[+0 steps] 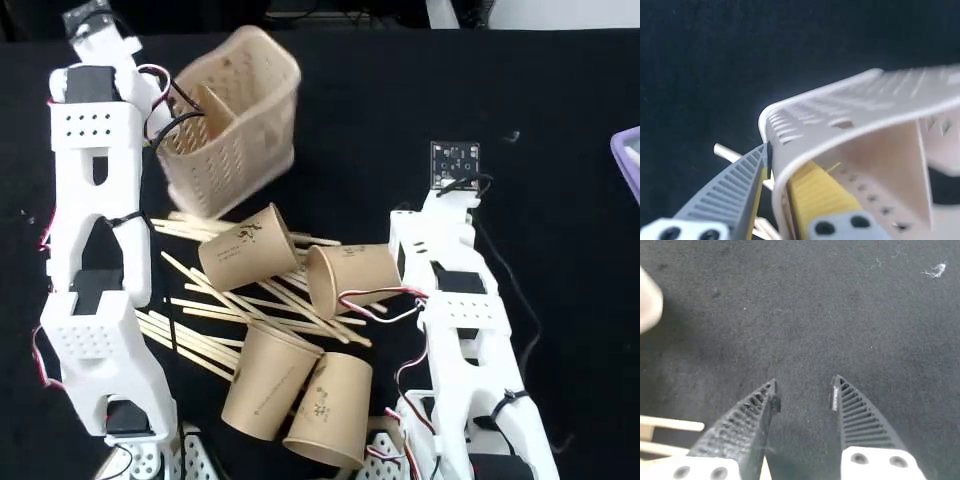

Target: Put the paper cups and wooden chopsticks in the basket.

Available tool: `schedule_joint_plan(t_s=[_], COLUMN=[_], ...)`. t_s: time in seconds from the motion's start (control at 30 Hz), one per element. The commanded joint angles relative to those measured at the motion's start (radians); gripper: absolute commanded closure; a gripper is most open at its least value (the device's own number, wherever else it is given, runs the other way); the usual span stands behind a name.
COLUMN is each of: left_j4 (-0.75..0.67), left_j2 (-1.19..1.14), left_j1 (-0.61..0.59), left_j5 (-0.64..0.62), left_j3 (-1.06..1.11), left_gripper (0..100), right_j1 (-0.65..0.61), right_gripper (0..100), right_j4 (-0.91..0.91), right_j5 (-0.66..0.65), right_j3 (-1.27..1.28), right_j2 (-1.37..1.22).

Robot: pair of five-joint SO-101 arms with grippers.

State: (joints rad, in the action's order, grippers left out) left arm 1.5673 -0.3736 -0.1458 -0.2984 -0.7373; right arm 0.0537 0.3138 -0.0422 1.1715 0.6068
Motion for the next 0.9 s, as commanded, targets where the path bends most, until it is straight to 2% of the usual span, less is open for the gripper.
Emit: schedule_joint_plan(t_s=[0.0,0.1,0.2,0.3,0.5,0.73,0.8,0.87], left_j4=[0.005,0.005,0.005,0.003,-0.086,-0.011,0.015,0.060], left_j2=[0.034,0.034,0.034,0.035,0.031,-0.023,-0.023,-0.023], left_j1=[0.008,0.008,0.008,0.004,0.007,0.010,0.010,0.004], left_j5=[0.264,0.423,0.519,0.532,0.531,0.531,0.531,0.529], left_j3=[-0.093,-0.048,-0.030,-0.030,-0.018,-0.031,-0.035,-0.076], left_gripper=[96,96,96,96,96,95,95,91], right_j1=[-0.015,-0.015,-0.015,-0.017,-0.017,-0.017,-0.017,-0.015], right_gripper=[81.6,81.6,81.6,81.6,81.6,81.5,81.5,81.5], right_j4=[-0.023,-0.023,-0.023,-0.023,-0.023,-0.005,0.075,0.232], right_j5=[-0.011,-0.011,-0.011,-0.011,-0.011,-0.006,-0.006,-0.009], right_j3=[-0.004,-0.004,-0.004,-0.002,-0.002,-0.012,-0.079,-0.209], right_j2=[0.002,0.002,0.002,0.002,0.002,0.012,0.022,0.035])
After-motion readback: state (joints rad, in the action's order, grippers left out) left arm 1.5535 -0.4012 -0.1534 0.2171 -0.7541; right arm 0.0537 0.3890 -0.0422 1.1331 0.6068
